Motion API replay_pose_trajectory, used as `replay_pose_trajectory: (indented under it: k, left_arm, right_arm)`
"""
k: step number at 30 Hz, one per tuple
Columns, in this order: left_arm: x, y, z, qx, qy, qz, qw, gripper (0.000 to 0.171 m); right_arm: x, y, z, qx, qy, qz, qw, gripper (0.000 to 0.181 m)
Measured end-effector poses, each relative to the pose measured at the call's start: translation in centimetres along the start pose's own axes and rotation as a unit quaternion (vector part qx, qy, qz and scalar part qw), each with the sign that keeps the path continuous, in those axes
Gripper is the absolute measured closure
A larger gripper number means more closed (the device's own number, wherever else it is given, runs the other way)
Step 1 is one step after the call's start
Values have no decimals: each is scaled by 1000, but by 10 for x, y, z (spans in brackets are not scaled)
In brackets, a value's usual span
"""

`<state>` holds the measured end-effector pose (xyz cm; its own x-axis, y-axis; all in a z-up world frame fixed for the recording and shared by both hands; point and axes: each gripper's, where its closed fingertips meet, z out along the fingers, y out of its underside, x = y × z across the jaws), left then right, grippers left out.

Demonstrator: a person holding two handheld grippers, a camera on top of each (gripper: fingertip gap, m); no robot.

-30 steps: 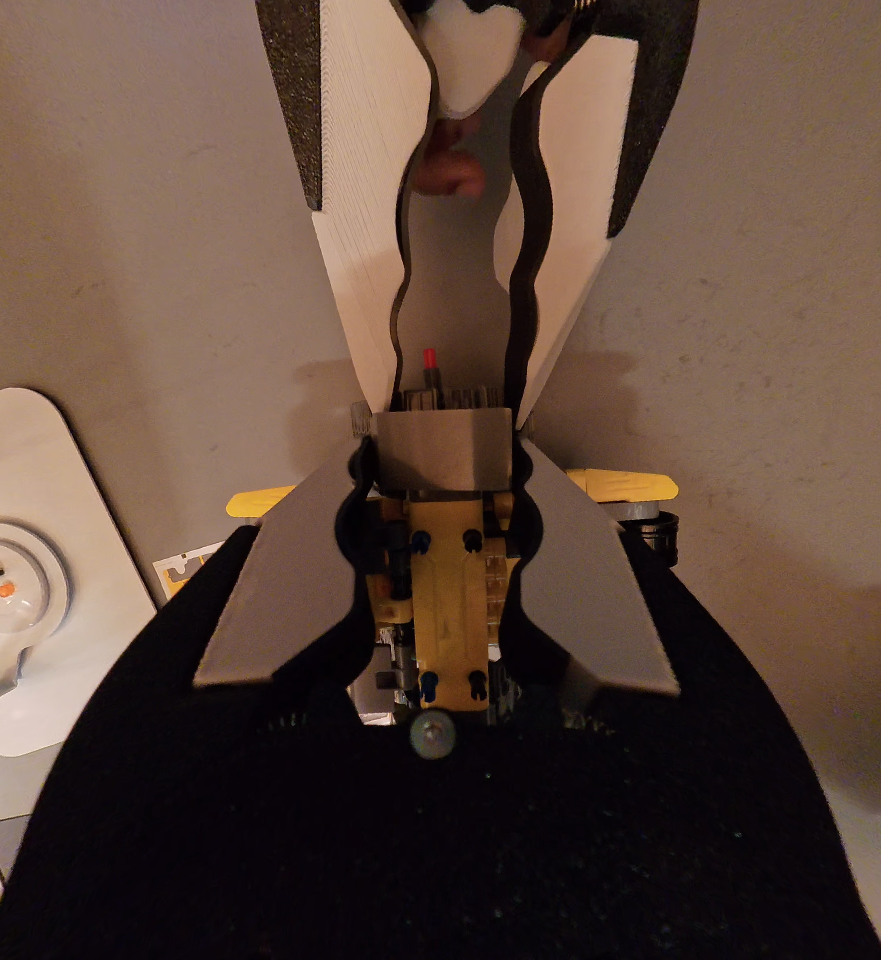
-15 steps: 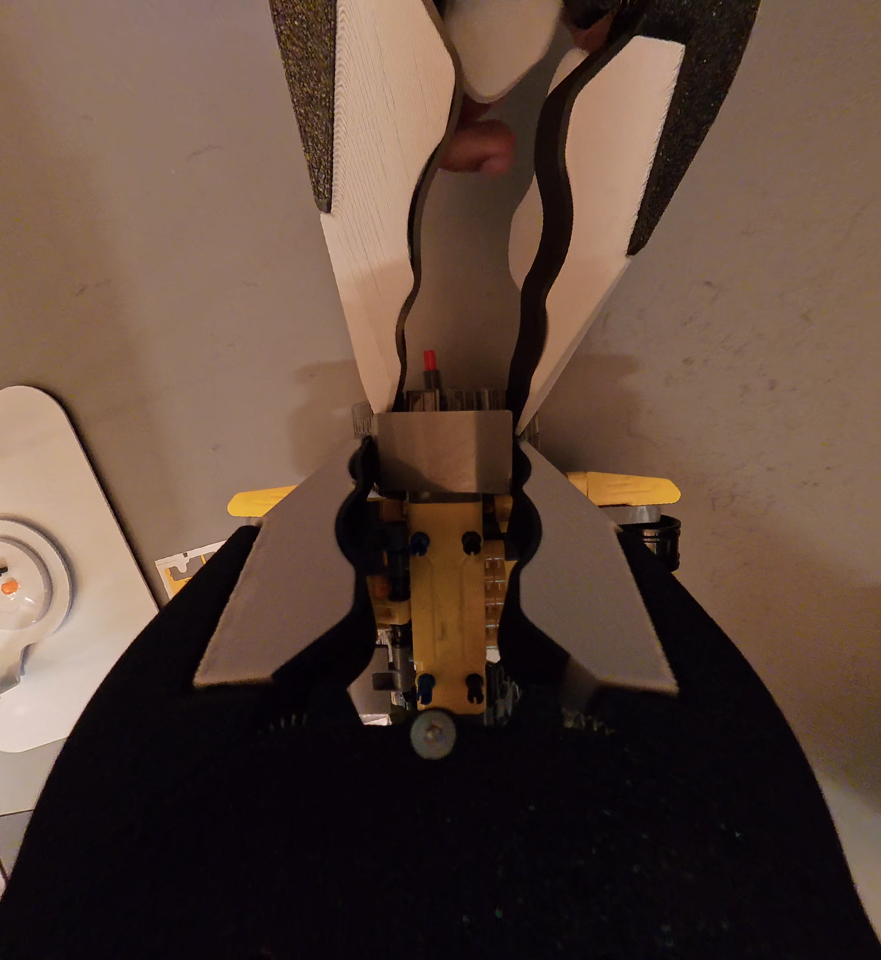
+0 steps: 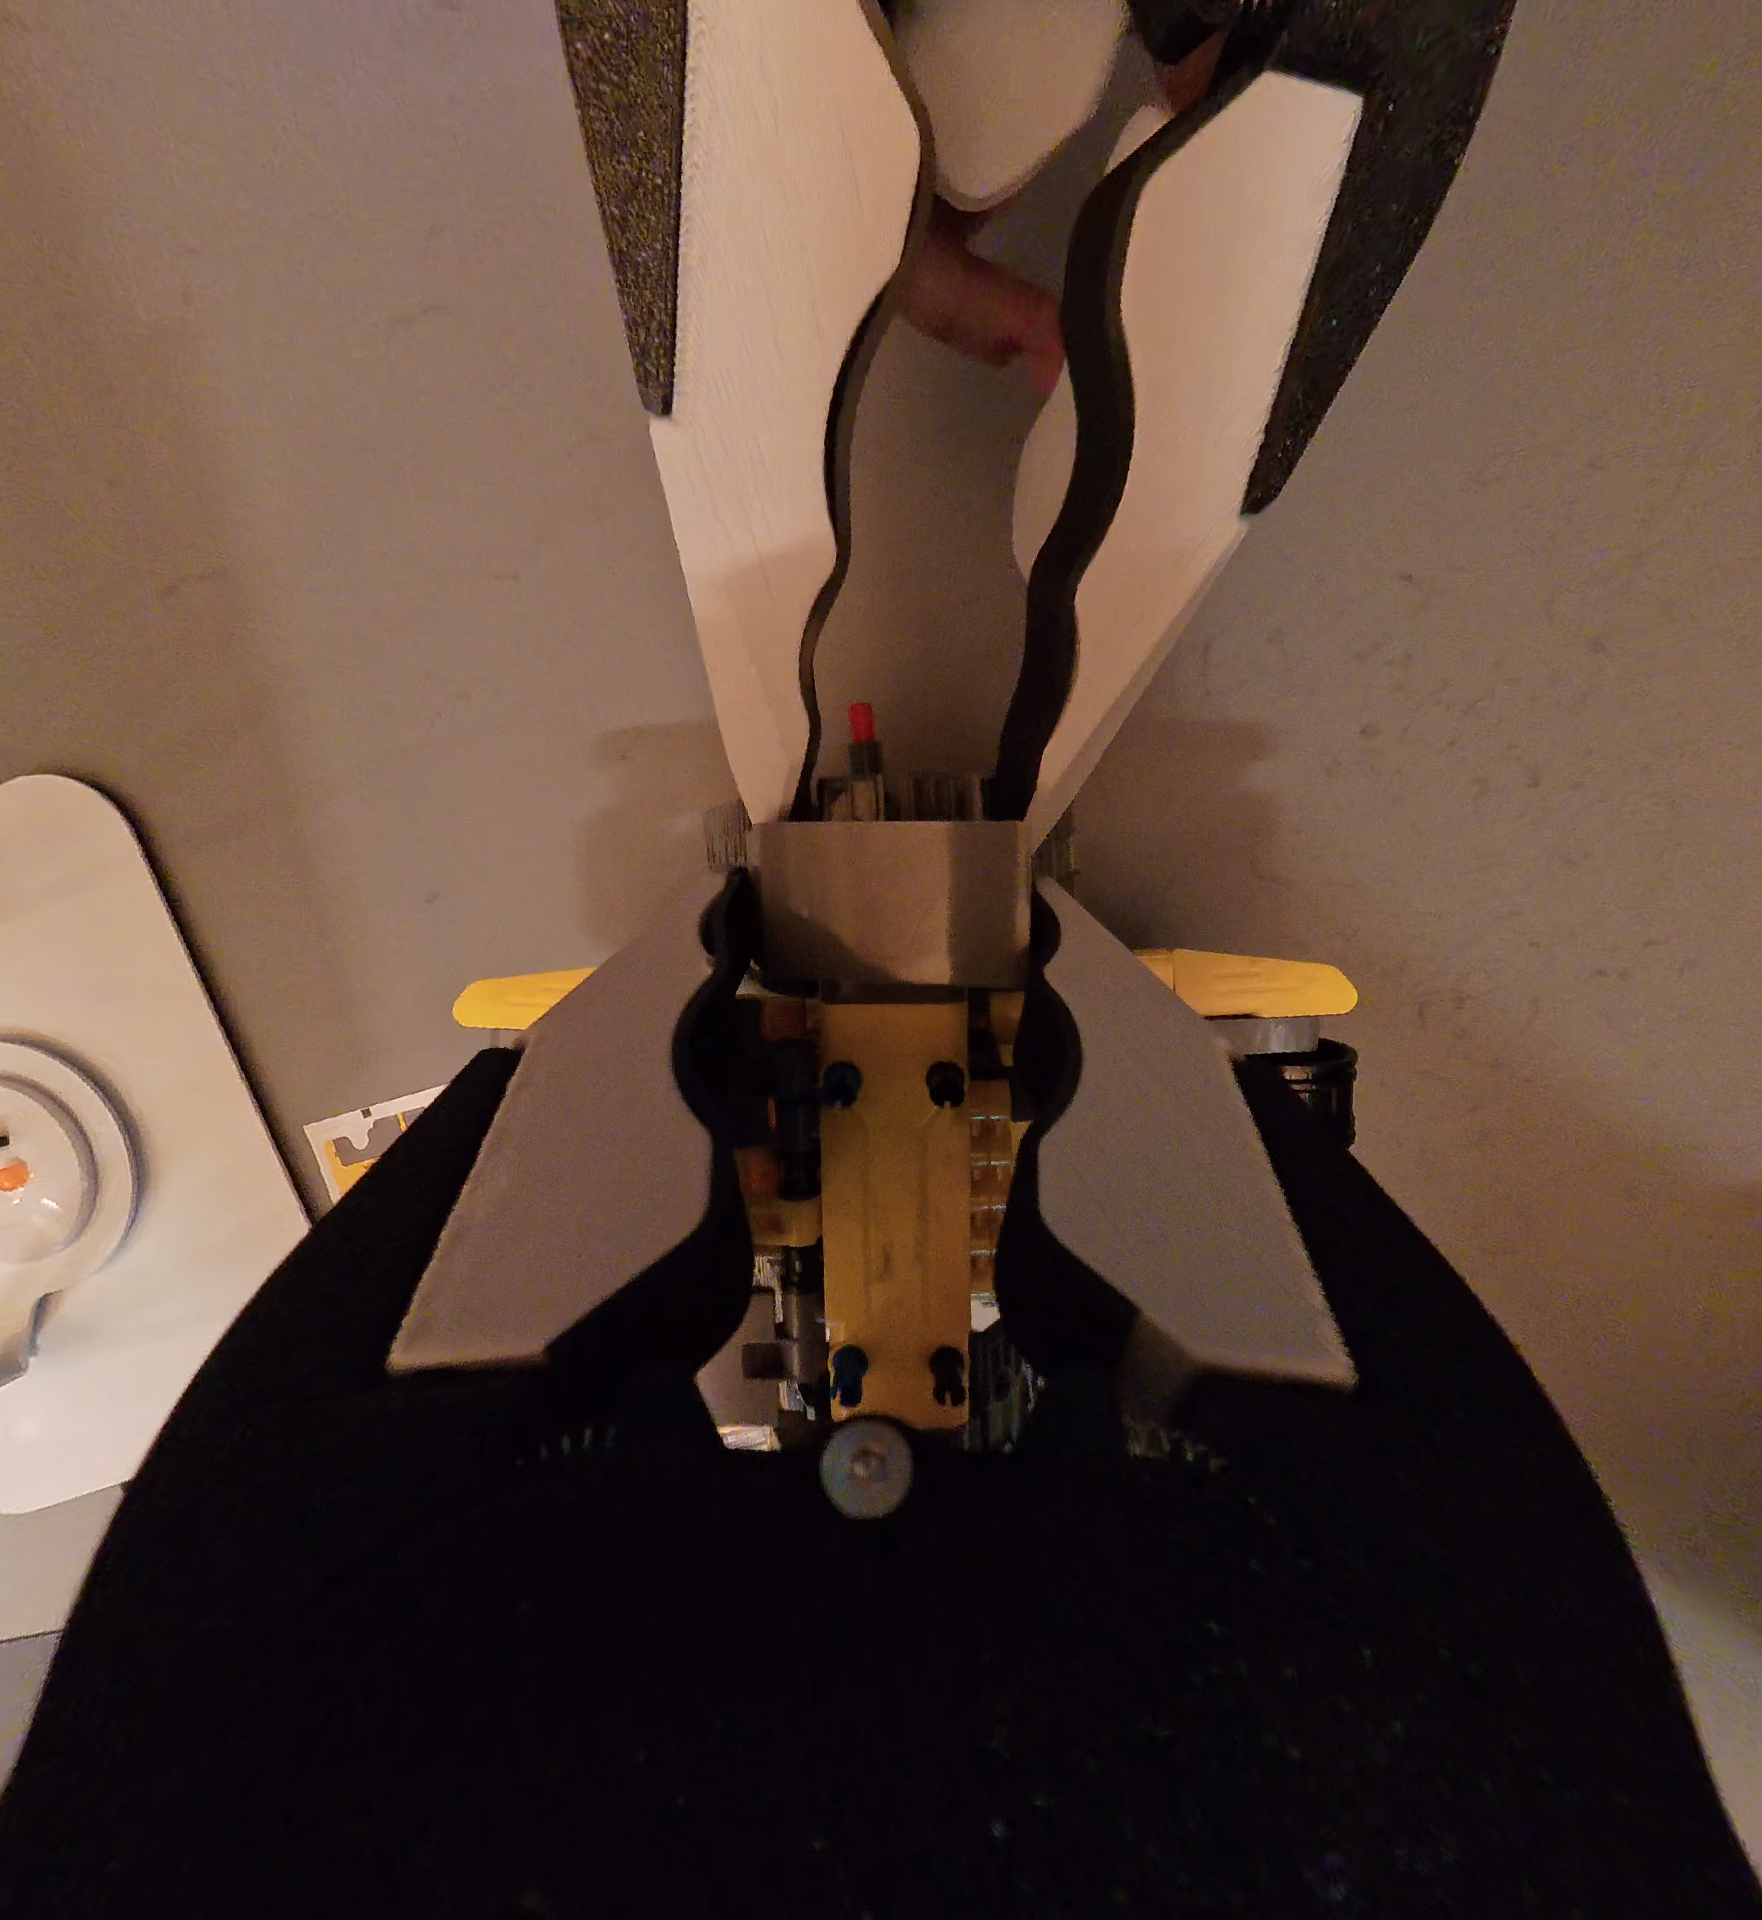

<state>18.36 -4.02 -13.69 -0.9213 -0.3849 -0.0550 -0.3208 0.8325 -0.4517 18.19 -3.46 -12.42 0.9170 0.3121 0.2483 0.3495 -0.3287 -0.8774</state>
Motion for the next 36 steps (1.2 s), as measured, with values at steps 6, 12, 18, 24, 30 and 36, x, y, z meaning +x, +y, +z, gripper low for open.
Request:
replay_pose_trajectory:
  k: [6,12,18,24,30,36]
  left_arm:
    - [2,0,0,-9,-10,8,1000,123]
    - [0,1,0,1,-20,7,1000,121]
    - [0,1,0,0,-20,6,1000,121]
    - [0,0,0,7,-24,7,1000,122]
    - [0,0,0,16,-26,6,1000,124]
    - [0,-1,1,14,-26,1,1000,125]
  right_arm:
    - [-2,0,-3,21,11,13,1000,144]
    - [14,-9,-33,78,75,19,994,128]
    - [3,12,-10,62,25,99,993,99]
    - [0,14,6,74,-12,137,988,117]
    - [-2,14,6,88,-26,139,986,124]
    - [-1,15,6,76,-29,128,988,128]
